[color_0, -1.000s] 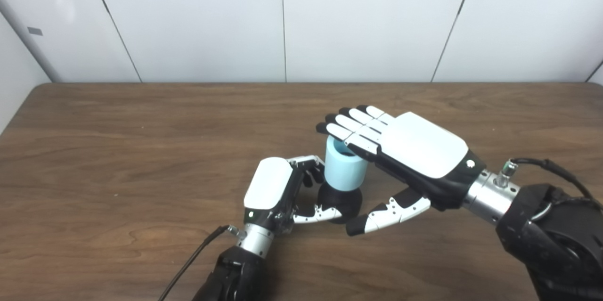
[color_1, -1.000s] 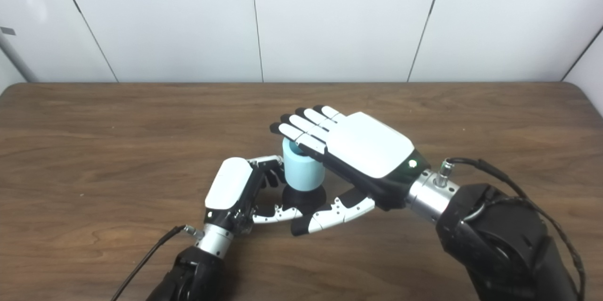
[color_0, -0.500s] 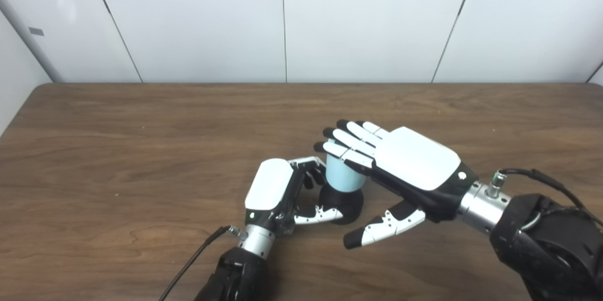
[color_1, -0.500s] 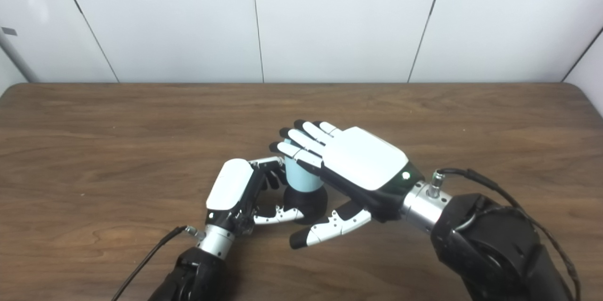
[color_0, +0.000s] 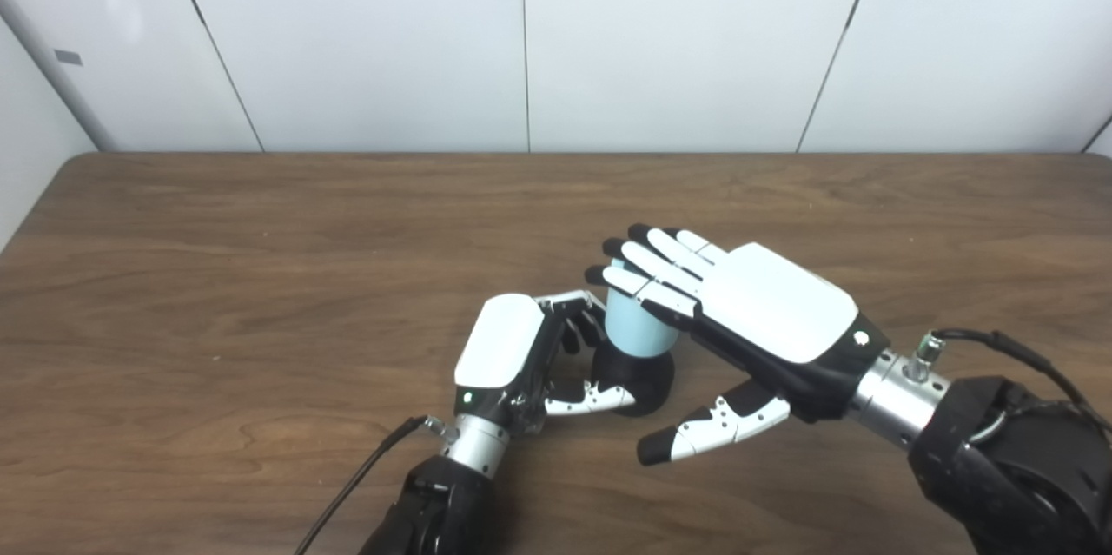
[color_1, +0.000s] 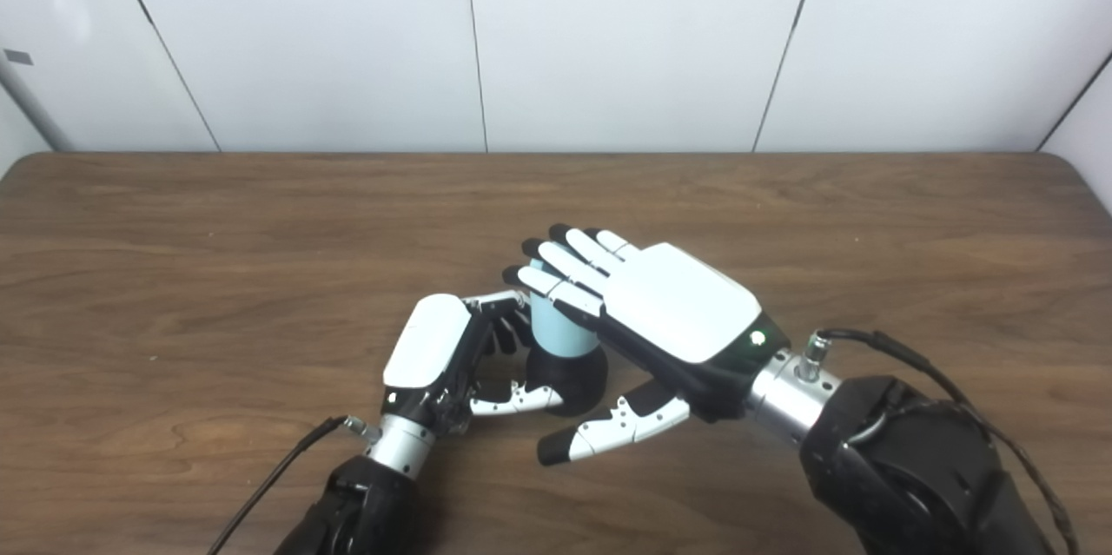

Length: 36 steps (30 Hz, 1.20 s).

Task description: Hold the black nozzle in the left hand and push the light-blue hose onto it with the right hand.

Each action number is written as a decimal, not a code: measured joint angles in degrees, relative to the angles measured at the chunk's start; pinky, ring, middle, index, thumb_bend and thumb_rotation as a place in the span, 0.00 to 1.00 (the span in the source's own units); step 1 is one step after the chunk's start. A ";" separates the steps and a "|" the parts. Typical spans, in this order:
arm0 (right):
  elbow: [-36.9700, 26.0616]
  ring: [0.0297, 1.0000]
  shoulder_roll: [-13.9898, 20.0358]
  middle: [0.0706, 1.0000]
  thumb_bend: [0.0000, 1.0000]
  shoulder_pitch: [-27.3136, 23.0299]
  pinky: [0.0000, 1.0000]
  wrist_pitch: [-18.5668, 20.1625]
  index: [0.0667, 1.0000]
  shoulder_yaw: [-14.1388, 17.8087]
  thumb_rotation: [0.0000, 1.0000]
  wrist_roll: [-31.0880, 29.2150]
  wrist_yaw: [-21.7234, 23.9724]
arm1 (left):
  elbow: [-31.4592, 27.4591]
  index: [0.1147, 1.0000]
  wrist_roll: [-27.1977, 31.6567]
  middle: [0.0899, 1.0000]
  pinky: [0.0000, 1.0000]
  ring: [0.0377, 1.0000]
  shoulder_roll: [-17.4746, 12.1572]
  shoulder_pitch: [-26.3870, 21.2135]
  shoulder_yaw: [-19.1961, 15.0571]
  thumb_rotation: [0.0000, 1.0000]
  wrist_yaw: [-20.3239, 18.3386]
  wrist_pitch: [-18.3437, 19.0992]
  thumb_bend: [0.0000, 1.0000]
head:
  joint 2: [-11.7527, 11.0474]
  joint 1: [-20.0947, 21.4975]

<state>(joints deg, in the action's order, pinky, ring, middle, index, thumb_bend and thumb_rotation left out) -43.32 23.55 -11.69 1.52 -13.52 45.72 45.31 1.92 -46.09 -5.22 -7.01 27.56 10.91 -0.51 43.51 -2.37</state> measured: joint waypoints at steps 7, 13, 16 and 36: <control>1.07 1.00 1.31 0.98 0.63 0.60 1.00 -0.75 0.92 -1.10 1.00 -0.42 -2.79 | -0.04 0.43 -0.03 0.45 0.35 0.41 -0.04 0.08 0.00 0.00 -0.09 0.05 0.48 | 0.18 0.18; 1.99 1.00 1.47 0.96 0.62 0.96 1.00 -0.14 0.92 -2.75 0.98 -0.55 -3.23 | -0.28 0.43 -0.06 0.45 0.35 0.41 -0.09 0.24 0.02 0.00 -0.12 0.22 0.48 | 0.35 0.18; 2.12 1.00 1.49 0.95 0.62 1.07 1.00 0.08 0.92 -2.92 0.97 -0.91 -3.69 | -0.38 0.44 -0.02 0.42 0.35 0.39 -0.09 0.36 0.02 0.00 -0.12 0.26 0.47 | 0.35 0.18; 1.27 1.00 1.57 0.98 0.63 -1.94 1.00 4.60 0.97 -1.81 1.00 -4.96 -2.20 | -0.52 0.42 0.03 0.46 0.36 0.41 -0.03 0.45 0.03 0.00 -0.09 0.44 0.48 | 0.18 0.35</control>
<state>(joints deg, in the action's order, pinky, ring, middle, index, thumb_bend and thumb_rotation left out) -42.05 25.12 -13.63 6.12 -15.34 40.75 43.11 1.40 -46.06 -5.25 -6.56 27.59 10.82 -0.07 43.68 -2.02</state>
